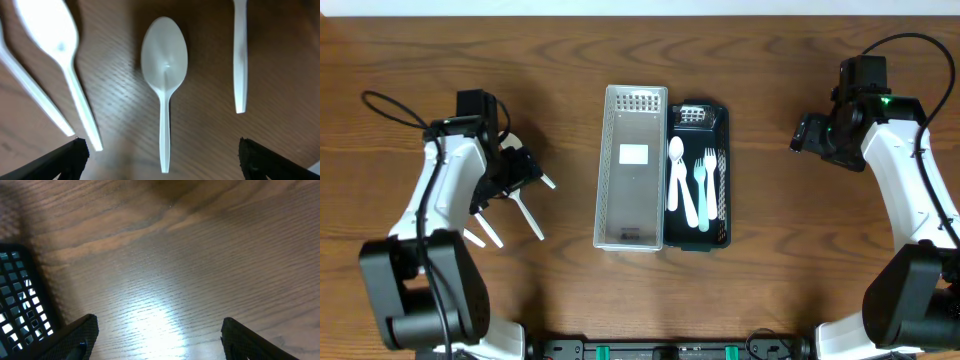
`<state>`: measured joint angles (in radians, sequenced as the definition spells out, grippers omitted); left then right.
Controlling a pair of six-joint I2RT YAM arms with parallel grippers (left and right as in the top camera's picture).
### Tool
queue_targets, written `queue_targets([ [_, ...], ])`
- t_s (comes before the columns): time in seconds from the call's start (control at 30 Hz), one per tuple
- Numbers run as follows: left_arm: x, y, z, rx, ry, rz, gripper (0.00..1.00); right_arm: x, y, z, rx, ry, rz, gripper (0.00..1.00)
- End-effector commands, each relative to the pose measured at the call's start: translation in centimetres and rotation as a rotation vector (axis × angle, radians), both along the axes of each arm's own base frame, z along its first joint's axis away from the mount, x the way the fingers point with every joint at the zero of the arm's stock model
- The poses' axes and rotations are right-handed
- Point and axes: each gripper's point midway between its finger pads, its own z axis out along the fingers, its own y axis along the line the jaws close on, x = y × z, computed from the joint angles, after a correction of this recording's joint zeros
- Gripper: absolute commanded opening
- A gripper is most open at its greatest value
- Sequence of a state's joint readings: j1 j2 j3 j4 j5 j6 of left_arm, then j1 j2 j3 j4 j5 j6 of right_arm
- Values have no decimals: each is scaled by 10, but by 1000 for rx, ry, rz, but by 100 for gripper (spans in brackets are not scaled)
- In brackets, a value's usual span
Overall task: Pack container
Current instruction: 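Raise right gripper and park it at the right side, then lower left gripper onto a white spoon on the left and close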
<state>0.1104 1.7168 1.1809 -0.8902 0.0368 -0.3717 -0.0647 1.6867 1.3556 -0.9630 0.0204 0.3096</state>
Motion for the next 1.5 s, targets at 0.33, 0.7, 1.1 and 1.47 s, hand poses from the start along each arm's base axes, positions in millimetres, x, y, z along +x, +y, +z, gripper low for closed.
queue_targets([
  [0.33,-20,-11,-49,-113,21,-35,98,0,-2,0,-3,0,12,82],
  [0.7,-13,-8,-56,-105,-22,-34,98,-2,-2,0,-3,8,12,82],
  [1.1,-14,-8,-73,-109,11,-32,98,-8,-2,-2,-1,31,12,81],
  [1.47,-20,-9,-80,-115,47,-30,80,-9,-1,-2,1,38,12,81],
])
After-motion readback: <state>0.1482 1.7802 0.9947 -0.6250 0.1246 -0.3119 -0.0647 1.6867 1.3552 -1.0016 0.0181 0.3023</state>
